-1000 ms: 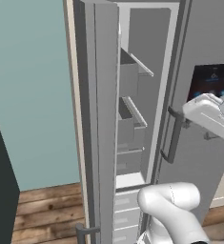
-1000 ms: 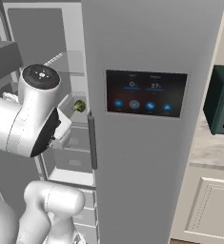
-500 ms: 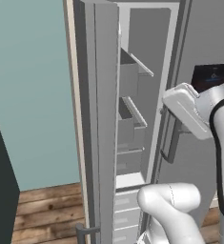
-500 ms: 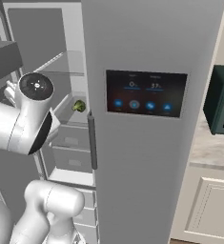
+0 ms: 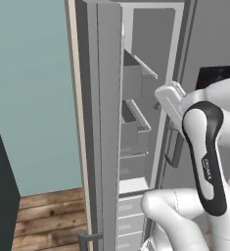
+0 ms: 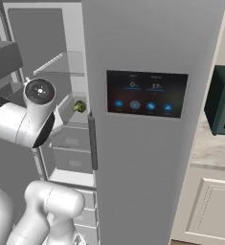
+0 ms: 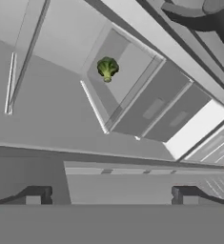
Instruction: Take the broccoli and lemon out of the freezer and place them in the tupperware container on the counter. Then put the tupperware containing the vegetables back in the freezer.
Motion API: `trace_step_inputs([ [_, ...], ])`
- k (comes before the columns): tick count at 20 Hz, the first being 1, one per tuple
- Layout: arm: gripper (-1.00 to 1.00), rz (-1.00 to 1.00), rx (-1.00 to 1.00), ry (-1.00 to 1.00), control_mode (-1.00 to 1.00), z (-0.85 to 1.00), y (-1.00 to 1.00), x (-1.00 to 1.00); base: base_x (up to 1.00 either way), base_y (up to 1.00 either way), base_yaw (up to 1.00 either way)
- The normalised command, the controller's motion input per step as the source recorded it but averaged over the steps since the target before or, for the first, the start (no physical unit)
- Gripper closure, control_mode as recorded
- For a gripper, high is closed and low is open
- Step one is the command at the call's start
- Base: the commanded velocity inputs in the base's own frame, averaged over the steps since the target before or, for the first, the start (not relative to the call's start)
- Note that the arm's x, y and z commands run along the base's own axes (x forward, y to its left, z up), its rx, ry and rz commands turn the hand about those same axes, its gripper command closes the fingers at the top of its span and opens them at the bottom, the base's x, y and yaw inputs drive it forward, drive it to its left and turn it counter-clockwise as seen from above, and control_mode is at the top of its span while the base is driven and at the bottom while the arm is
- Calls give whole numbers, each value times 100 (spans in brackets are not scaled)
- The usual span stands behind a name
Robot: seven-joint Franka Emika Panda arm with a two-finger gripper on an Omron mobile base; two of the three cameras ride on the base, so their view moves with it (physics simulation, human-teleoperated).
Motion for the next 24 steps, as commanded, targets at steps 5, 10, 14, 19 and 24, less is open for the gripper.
trace_step_inputs([
  [5, -100, -15, 0, 0, -100, -38, 3, 67, 0, 0, 0],
  [10, -100, -12, 0, 0, -100, -23, 8, 66, 0, 0, 0],
  [14, -100, -7, 0, 1, -100, -14, 7, 60, 0, 0, 0],
  [19, -100, -4, 0, 3, -100, -13, 2, 64, 0, 0, 0],
  [24, -100, -2, 0, 6, -100, -18, 0, 62, 0, 0, 0],
])
